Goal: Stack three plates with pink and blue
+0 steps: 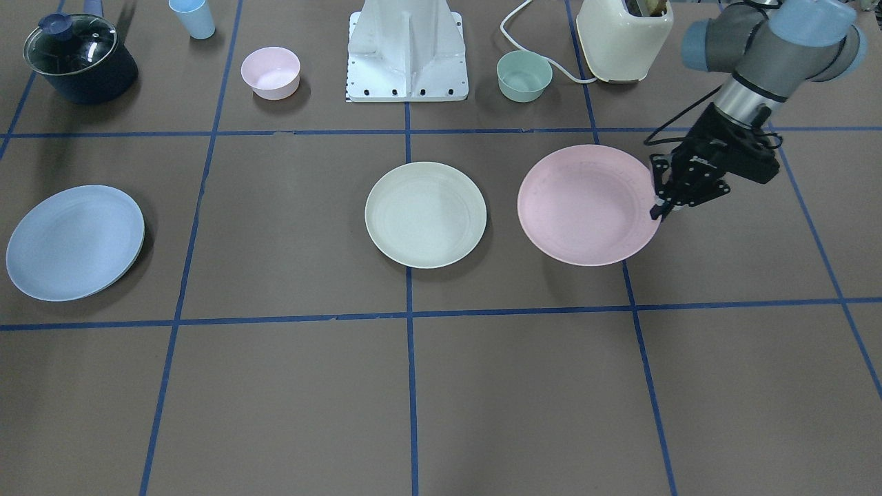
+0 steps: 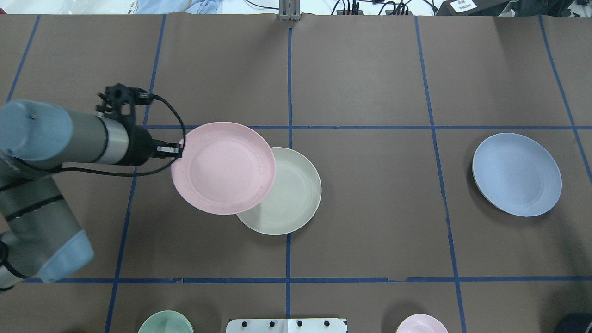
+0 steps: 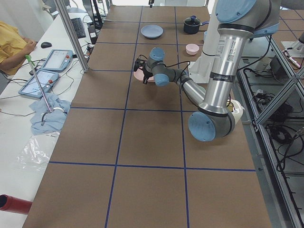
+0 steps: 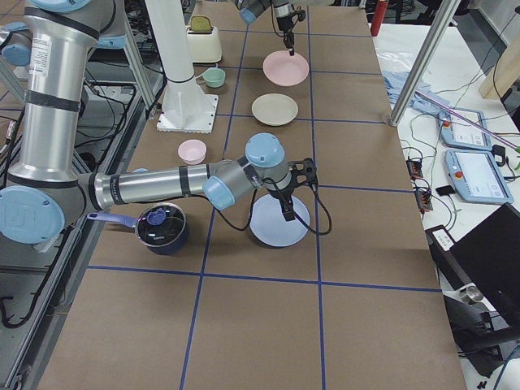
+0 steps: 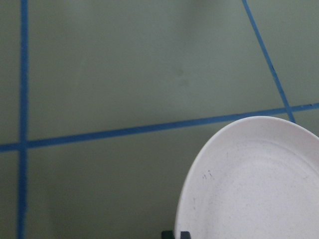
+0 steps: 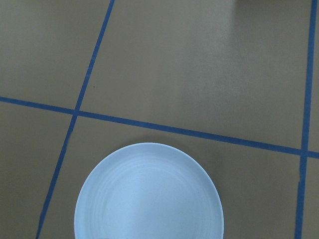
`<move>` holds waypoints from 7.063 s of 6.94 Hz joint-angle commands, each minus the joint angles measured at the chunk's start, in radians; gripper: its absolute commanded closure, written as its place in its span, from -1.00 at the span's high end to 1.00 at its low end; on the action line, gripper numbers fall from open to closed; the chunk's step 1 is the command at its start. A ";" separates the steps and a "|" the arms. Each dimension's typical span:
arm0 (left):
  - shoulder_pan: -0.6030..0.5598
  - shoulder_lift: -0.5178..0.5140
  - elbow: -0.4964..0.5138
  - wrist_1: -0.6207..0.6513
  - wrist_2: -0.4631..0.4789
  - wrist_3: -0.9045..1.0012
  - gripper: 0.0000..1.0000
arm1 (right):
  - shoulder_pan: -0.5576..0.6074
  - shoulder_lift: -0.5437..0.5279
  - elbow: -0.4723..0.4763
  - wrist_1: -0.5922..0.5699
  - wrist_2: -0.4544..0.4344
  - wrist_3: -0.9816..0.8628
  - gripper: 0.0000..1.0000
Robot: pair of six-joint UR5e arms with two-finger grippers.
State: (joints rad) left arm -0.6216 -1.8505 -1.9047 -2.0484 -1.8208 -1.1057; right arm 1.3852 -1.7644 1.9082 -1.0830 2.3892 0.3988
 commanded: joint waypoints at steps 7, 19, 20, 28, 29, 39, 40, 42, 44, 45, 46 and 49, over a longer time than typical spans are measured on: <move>0.056 -0.154 0.092 0.060 0.068 0.047 1.00 | -0.002 0.002 0.000 0.000 0.001 0.008 1.00; -0.521 0.363 -0.033 -0.039 -0.221 1.018 1.00 | -0.379 -0.061 -0.408 0.641 -0.375 0.471 0.43; -0.521 0.363 -0.034 -0.039 -0.221 1.018 1.00 | -0.385 -0.058 -0.409 0.641 -0.375 0.475 0.15; -0.520 0.363 -0.030 -0.039 -0.219 1.015 1.00 | -0.382 0.130 -0.267 0.629 -0.301 0.599 -1.00; -0.520 0.363 -0.031 -0.039 -0.221 1.014 1.00 | -0.385 0.235 -0.265 0.608 -0.297 0.632 -1.00; -0.520 0.367 -0.025 -0.039 -0.222 1.012 1.00 | -0.992 0.692 -0.110 -0.150 -0.846 1.002 -1.00; -0.520 0.367 -0.027 -0.039 -0.222 1.012 1.00 | -1.005 0.683 -0.110 -0.152 -0.846 1.002 -1.00; -0.520 0.367 -0.027 -0.039 -0.222 1.012 1.00 | -1.009 0.674 -0.115 -0.181 -0.855 1.003 0.75; -0.520 0.367 -0.027 -0.039 -0.222 1.012 1.00 | -0.999 0.680 -0.085 -0.268 -0.881 0.996 1.00; -0.521 0.370 -0.030 -0.039 -0.222 1.012 1.00 | -0.956 0.687 -0.049 -0.346 -0.855 0.983 1.00; -0.533 0.384 -0.011 -0.036 -0.209 1.015 1.00 | -0.852 0.688 -0.028 -0.391 -0.725 0.913 1.00; -0.726 0.386 0.155 0.003 -0.259 1.021 1.00 | -0.495 0.657 -0.032 -0.515 -0.387 0.440 1.00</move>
State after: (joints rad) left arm -1.2732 -1.4666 -1.8066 -2.0701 -2.0510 -0.0853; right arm 0.7469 -1.0924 1.8768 -1.5380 1.8661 1.0326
